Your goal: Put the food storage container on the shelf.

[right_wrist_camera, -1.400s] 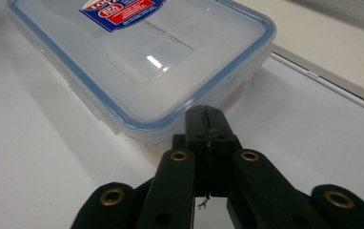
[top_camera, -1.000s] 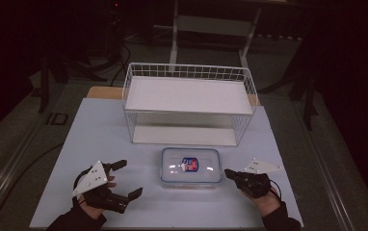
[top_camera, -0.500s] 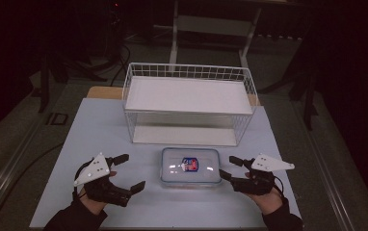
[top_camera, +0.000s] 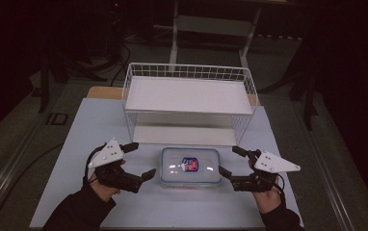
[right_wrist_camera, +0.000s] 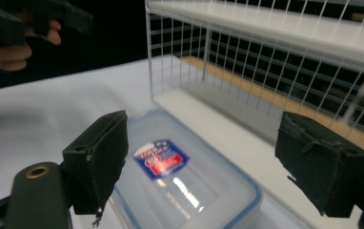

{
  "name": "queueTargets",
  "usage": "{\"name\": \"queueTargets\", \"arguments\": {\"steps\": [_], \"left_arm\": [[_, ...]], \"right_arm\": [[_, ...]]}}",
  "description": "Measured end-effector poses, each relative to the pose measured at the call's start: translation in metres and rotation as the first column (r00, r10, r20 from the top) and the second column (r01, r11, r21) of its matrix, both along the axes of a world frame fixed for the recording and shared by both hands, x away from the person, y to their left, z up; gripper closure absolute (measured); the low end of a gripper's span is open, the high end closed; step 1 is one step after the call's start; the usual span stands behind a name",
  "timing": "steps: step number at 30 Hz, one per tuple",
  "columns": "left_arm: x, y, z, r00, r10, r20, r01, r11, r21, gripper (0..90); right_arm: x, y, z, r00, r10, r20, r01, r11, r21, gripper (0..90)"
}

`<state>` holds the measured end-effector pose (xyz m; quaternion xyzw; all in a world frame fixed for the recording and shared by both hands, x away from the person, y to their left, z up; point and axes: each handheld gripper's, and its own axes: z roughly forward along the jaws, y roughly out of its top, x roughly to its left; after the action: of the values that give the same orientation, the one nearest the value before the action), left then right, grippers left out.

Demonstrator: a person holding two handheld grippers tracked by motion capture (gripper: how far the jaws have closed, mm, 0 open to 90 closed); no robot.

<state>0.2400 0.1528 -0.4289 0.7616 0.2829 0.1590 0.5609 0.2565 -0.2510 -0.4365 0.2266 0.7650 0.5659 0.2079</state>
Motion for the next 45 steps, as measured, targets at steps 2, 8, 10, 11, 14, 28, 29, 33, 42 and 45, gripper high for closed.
{"name": "queueTargets", "arguments": {"steps": [2,8,10,11,14,28,29,33,42,45], "left_arm": [[0.004,-0.003,0.002,0.9998,-0.013,-0.018,0.013,0.9999,-0.006,0.0],[0.018,-0.007,0.002,0.9977,-0.008,-0.067,0.007,0.9997,-0.022,0.0],[0.022,-0.007,0.000,0.9967,-0.002,-0.082,0.000,0.9997,-0.026,0.0],[0.027,-0.008,-0.001,0.9947,-0.007,-0.103,0.003,0.9995,-0.033,0.0],[0.036,-0.011,-0.007,0.9890,-0.005,-0.148,0.000,0.9994,-0.035,0.0],[0.069,-0.017,-0.043,0.9052,0.016,-0.425,-0.030,0.9993,-0.024,0.0],[0.071,-0.018,-0.046,0.8908,0.007,-0.454,-0.026,0.9990,-0.035,0.0],[0.079,-0.022,-0.056,0.8305,-0.012,-0.557,-0.027,0.9977,-0.062,0.0],[0.092,-0.023,-0.076,0.7012,-0.019,-0.713,-0.061,0.9943,-0.087,6.6],[0.095,-0.021,-0.082,0.6766,-0.035,-0.736,-0.065,0.9921,-0.107,12.3]], "right_arm": [[0.000,0.002,-0.001,1.0000,-0.006,0.007,0.006,1.000,-0.006,18.2],[-0.004,0.007,-0.006,0.9992,-0.032,0.025,0.032,0.999,0.004,21.5],[-0.004,0.006,-0.006,0.9977,-0.048,0.047,0.049,0.999,-0.003,17.1],[-0.004,0.006,-0.006,0.9973,-0.057,0.047,0.057,0.998,-0.001,16.7],[-0.004,0.002,-0.005,0.9974,-0.064,0.034,0.063,0.998,0.023,13.0],[-0.003,0.007,-0.014,0.9918,-0.101,-0.078,0.101,0.995,-0.005,9.4],[-0.004,0.007,-0.014,0.9919,-0.104,-0.073,0.103,0.995,-0.007,9.4],[-0.006,0.007,-0.015,0.9921,-0.101,-0.075,0.100,0.995,-0.013,9.4],[-0.006,0.005,-0.017,0.9895,-0.103,-0.101,0.101,0.995,-0.027,9.5],[-0.005,0.005,-0.018,0.9881,-0.102,-0.115,0.099,0.995,-0.026,9.7]]}}
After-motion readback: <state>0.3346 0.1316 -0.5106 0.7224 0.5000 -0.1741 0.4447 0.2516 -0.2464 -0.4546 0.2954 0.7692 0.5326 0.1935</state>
